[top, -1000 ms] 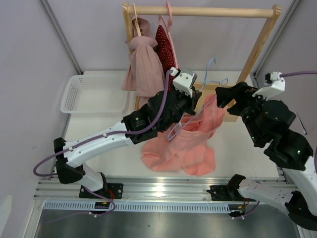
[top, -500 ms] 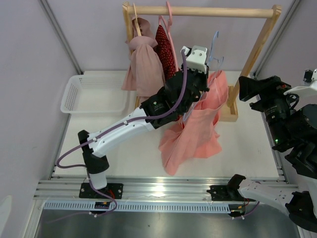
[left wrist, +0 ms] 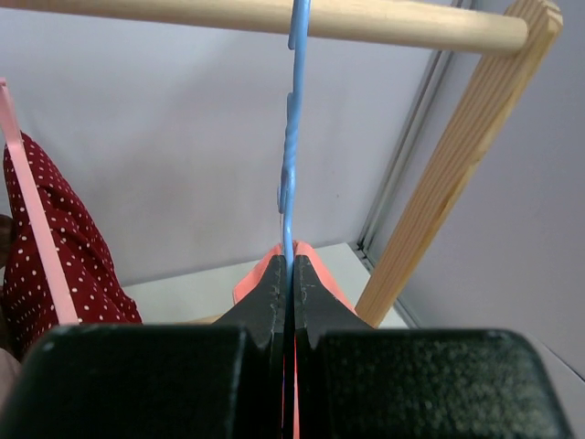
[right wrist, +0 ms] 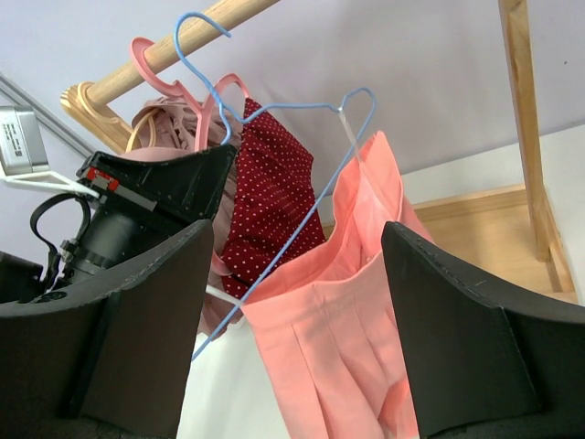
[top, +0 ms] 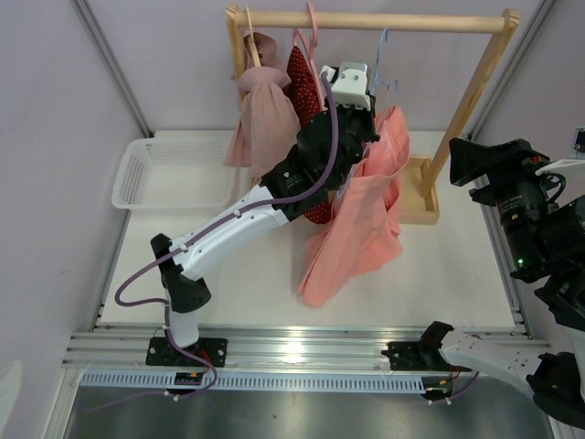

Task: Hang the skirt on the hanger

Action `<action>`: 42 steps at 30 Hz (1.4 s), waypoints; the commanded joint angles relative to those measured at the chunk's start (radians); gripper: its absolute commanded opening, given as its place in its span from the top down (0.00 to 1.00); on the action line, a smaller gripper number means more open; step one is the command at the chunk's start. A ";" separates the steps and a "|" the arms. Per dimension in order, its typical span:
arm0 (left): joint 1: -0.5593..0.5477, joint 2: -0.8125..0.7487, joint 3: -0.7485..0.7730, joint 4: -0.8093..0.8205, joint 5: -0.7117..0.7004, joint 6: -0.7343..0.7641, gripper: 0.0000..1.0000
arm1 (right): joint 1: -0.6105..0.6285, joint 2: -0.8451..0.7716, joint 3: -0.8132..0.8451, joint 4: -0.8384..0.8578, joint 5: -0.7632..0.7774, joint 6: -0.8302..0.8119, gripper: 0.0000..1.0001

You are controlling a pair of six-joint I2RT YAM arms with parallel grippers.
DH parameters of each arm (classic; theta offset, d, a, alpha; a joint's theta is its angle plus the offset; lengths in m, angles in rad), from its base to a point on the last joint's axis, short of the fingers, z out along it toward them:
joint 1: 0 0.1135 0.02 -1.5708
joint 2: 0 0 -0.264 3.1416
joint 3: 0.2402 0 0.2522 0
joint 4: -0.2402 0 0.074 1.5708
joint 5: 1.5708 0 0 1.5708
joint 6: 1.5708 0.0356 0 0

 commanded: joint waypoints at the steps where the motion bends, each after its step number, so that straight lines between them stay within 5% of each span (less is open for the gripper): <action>1: 0.017 -0.009 0.077 0.198 0.026 0.036 1.00 | 0.000 0.003 0.019 0.008 0.011 -0.022 0.20; 25: 0.127 0.229 0.328 0.271 0.065 -0.014 1.00 | 0.000 0.003 -0.055 0.005 -0.034 0.033 0.21; 42: 0.083 0.146 0.109 0.216 0.127 -0.036 1.00 | 0.000 -0.044 -0.153 0.023 -0.035 0.068 0.21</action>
